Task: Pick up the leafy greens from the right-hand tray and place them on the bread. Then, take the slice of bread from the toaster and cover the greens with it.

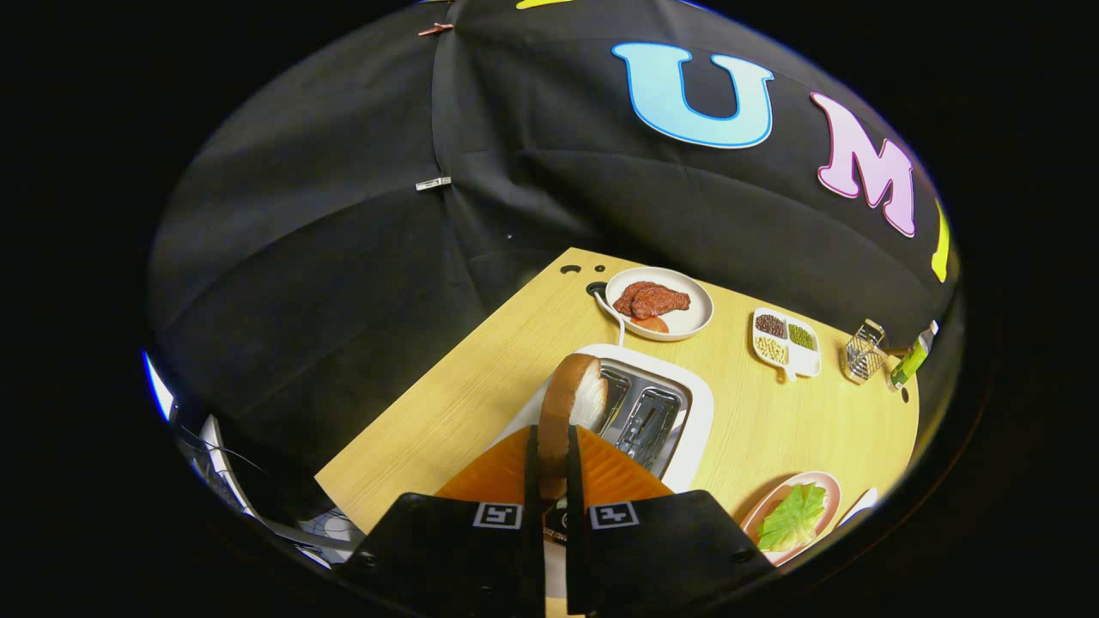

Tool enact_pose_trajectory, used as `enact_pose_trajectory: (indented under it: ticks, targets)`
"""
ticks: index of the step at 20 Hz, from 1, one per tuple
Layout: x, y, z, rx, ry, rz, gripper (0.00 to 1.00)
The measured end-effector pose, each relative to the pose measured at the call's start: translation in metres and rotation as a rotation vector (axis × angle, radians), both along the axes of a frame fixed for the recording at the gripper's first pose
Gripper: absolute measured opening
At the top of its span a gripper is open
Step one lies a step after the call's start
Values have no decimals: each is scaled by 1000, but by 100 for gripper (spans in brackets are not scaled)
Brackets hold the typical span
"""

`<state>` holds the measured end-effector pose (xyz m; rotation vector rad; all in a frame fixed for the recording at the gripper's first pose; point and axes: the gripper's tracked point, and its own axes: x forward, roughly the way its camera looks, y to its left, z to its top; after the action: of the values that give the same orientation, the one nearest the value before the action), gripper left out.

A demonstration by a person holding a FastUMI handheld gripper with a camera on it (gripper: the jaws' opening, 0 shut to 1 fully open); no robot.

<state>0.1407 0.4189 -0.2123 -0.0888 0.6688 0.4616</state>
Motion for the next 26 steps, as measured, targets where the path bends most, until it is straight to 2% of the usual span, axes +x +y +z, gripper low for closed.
enact_pose_trajectory:
  ticks: [8,16,21,26]
  targets:
    - [12,-26,73,81,-83,26,12]
    - [29,-112,123,161,-143,-59,12]
    - [31,-193,108,173,-110,-164,12]
    - [20,-270,65,166,-45,-290,12]
